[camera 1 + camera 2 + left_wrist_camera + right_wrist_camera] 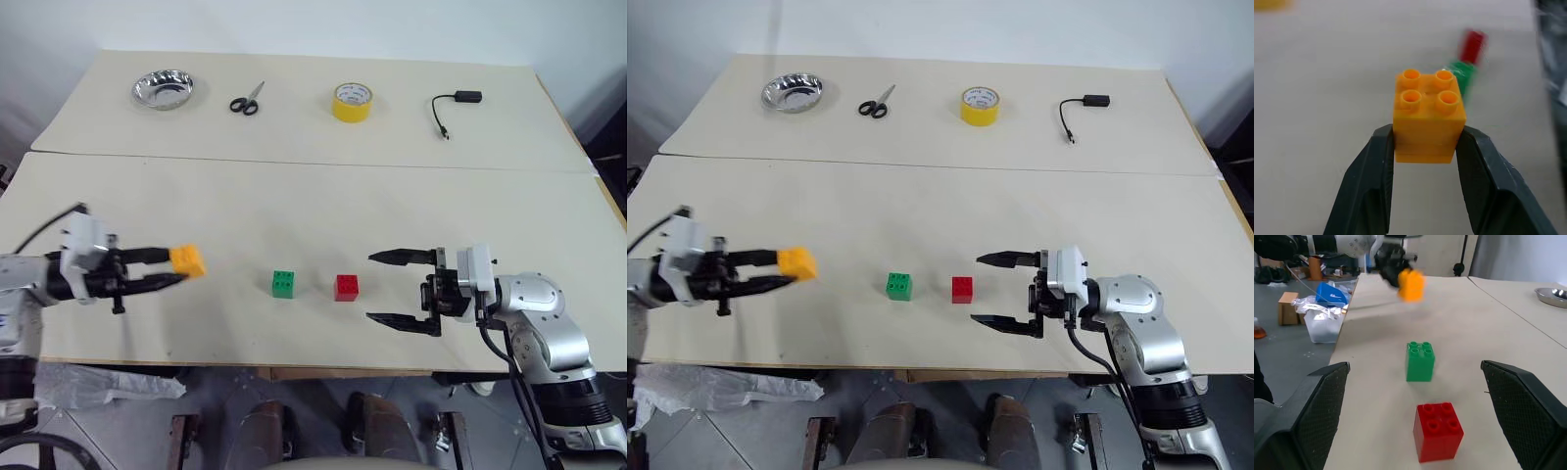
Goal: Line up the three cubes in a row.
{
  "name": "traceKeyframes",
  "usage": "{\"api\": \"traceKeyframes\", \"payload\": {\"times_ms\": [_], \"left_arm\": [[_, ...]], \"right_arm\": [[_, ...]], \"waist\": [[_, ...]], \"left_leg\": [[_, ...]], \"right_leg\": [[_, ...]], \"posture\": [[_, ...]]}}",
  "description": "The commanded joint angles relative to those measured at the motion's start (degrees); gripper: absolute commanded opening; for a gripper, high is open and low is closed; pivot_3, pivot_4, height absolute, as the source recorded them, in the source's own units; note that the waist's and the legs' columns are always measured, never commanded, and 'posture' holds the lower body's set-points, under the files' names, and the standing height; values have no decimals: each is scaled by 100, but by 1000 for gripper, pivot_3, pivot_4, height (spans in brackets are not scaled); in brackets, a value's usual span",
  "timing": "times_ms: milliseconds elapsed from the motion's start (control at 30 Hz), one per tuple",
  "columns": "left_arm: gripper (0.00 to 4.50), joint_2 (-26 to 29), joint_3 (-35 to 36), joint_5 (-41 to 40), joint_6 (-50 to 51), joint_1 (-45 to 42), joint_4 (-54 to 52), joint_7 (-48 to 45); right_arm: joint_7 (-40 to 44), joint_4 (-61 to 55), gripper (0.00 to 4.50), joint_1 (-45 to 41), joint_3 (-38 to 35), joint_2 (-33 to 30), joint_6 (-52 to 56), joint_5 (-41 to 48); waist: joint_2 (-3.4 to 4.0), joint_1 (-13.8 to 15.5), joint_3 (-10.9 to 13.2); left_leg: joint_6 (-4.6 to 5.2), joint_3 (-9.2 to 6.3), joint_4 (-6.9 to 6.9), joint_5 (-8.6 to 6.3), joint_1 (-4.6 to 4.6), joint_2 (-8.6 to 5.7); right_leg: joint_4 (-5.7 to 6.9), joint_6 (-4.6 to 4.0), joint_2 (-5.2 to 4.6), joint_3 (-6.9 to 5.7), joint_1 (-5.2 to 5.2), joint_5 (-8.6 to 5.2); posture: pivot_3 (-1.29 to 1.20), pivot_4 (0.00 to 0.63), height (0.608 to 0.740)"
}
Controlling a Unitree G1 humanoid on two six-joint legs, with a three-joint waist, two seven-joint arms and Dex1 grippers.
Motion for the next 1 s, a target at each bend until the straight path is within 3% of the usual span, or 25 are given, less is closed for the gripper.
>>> {"api": "traceKeyframes", "payload": {"times_ms": [33, 333, 667, 967, 1000], "left_arm": [[1462, -230, -381, 377, -724, -451, 665, -469], [1462, -534, -1069, 778, -1745, -1398, 2235, -652], [1462, -102, -1991, 136, -1830, -1190, 1817, -652], [1462, -113, -2121, 104, -1588, -1300, 2020, -652], [1812, -126, -2074, 96, -1548, -1311, 2031, -652]], "right_arm": [[-52, -330, 4500, 85, -174, -121, 39, 133], [-138, -521, 4500, 332, -392, -308, 104, 169], [-75, -422, 4500, 463, -454, -414, 81, 190], [-28, -374, 4500, 369, -354, -383, 114, 174], [-23, -369, 4500, 367, -352, -383, 117, 177]], "waist": [[-1, -20, 1], [-1, -39, 1], [-2, -34, 1], [-2, -19, 1], [-2, -18, 1]], "left_leg": [[0, -2, -1, 0, 0, 0], [0, 2, -2, 0, -4, -4], [4, -4, 2, 1, -4, 11], [6, -7, 3, 2, -4, 9], [6, -7, 3, 2, -4, 9]], "right_leg": [[0, 0, 1, 0, 0, 0], [-2, 0, 9, -3, -6, 0], [5, 0, -3, -2, -5, 0], [5, 0, -4, -4, -2, 0], [5, 0, -4, -4, -2, 0]], "posture": [[0, 150, 740], [0, 150, 740], [0, 150, 740], [0, 150, 740], [0, 150, 740]]}}
